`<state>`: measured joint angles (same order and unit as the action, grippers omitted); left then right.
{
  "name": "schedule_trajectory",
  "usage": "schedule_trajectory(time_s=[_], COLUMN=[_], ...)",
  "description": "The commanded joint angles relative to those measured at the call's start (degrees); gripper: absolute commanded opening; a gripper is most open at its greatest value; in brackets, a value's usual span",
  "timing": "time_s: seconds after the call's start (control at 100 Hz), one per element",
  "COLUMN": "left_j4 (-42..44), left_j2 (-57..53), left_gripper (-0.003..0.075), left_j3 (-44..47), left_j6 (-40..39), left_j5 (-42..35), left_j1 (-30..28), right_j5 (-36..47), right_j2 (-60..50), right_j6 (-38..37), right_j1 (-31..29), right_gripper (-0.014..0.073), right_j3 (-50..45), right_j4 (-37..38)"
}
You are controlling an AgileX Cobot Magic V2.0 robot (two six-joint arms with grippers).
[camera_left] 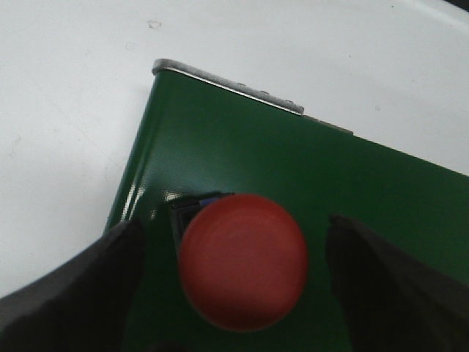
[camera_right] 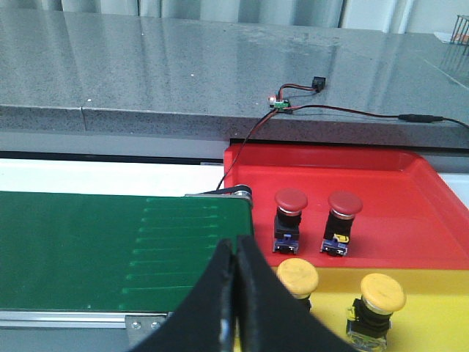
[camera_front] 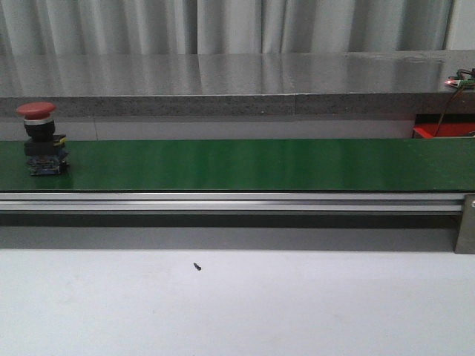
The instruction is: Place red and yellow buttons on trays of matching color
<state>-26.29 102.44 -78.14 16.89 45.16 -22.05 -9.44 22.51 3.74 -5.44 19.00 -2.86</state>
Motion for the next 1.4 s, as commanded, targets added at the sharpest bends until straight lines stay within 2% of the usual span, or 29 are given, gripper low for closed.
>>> schedule_trajectory(time_s=[0.0, 0.16, 0.26, 0.33, 0.46, 0.47, 0.51, 0.71, 0.88, 1.14, 1.39], left_j4=[-2.19, -2.19, -2.19, -2.19, 0.53, 0.53, 1.55, 2.70, 2.70, 2.44, 1.15], left_j2=[-3.98, -8.02, -11.55, -14.04, -18.18, -18.18, -19.21, -24.37, -30.33, -42.19, -55.61], left_gripper=[0.0554, 0.0519, 0.0441, 0.0337, 0.0059, 0.0059, -0.0020, -0.0020, -0.0020, -0.0020, -0.0020], left_j3=[-1.41, -1.41, -1.41, -1.41, -1.41, -1.41, -1.41, 1.84, 9.29, 22.11, 35.66], left_j6=[0.45, 2.99, 5.18, 6.41, 7.01, 7.01, 7.01, 7.01, 7.01, 7.01, 7.01], left_j5=[-2.48, -2.48, -1.32, -0.53, 0.40, 0.40, 0.85, 0.75, -1.89, -6.77, -15.50], left_j1=[0.23, 0.23, 0.74, 1.66, 4.17, 4.32, 5.27, 9.35, 12.32, 12.89, 12.89], right_j5=[4.92, 4.92, 4.92, 4.92, 4.92, 4.92, 4.92, 4.92, 3.87, 1.98, 1.36], right_j2=[0.19, 0.19, 0.19, 0.19, 0.19, 0.19, 0.19, 0.19, 0.19, 0.19, 0.19], right_j6=[0.06, 0.06, 0.06, 0.06, 0.06, 0.06, 0.06, 0.06, 0.06, 0.06, 0.06], right_j1=[0.00, 0.00, 0.00, 0.00, 0.00, 0.00, 0.00, 0.00, 0.00, 0.00, 0.00], right_gripper=[-0.0123, -0.0123, -0.0123, -0.0123, -0.0123, -0.0123, -0.0123, -0.0123, -0.0123, -0.0123, -0.0123], right_j3=[1.49, 1.49, 1.49, 1.49, 1.49, 1.49, 1.49, 1.49, 1.49, 1.43, 1.36], right_j4=[0.30, 0.30, 0.30, 0.30, 0.30, 0.30, 0.30, 0.30, 0.30, 0.19, 0.19])
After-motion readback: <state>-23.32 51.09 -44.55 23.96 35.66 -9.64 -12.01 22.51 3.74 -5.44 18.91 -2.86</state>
